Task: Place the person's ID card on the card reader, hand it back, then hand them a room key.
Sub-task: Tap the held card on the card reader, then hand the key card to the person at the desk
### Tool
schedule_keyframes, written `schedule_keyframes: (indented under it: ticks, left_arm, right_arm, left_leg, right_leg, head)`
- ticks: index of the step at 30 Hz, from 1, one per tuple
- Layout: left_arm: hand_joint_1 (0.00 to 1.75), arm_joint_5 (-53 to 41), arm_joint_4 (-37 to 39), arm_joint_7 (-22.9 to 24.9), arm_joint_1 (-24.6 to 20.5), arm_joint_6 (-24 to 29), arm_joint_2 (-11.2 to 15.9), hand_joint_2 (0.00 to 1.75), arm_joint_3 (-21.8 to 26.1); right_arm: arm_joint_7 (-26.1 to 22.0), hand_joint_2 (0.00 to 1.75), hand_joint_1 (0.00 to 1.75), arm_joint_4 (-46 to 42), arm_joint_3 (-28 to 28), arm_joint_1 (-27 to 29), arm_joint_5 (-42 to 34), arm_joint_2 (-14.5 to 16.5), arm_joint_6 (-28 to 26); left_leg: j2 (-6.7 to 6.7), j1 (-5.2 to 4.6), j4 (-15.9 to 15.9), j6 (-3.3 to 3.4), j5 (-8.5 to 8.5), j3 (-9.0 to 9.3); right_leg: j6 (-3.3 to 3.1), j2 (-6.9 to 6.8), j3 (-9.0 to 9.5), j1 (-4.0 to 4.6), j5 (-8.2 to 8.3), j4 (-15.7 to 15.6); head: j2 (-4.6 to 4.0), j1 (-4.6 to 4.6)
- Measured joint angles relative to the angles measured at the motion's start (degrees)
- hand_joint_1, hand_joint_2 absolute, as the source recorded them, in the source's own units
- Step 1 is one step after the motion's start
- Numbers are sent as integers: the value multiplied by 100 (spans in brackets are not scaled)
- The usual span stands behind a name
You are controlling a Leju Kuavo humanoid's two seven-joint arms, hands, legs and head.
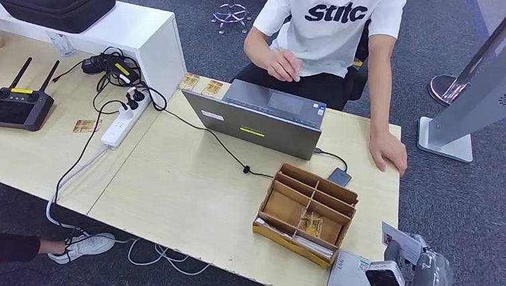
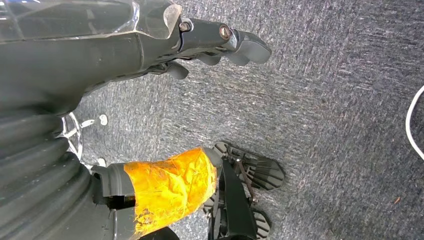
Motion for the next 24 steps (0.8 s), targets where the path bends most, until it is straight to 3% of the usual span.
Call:
schedule_keyframes:
  ticks: [6,10,14,24]
  left_arm:
    - [0,-128,-8,3,-2,7,-2,175,67]
    - [0,-343,-15,23,-25,-15,5,175,78]
    - [0,-601,-15,30,-93,-102,49,175,76]
    - [0,-936,-15,42,-190,-186,149,175,71]
  right_arm:
    - [-73,175,175,-350,24,-26,151,50,-138]
    - [12,175,175,-537,352,-305,-201,94,561]
    - [330,175,175,-138,868,-1014,-603,208,1065]
    - [1013,175,175,989,1479,-2521,-473,417,1113]
  left_leg:
    - [0,0,0,0,0,-2]
    - [7,1,-1,-2,1,-4]
    - [10,2,-2,-12,14,-3]
    - [4,2,-1,-12,30,-6]
  right_leg:
    - [0,0,1,0,0,1]
    - [-3,6,1,1,2,2]
    - [-10,9,-3,3,10,5]
    - [-11,8,-7,3,22,8]
  head:
    - [0,0]
    - [0,0]
    - [0,1]
    - [0,0]
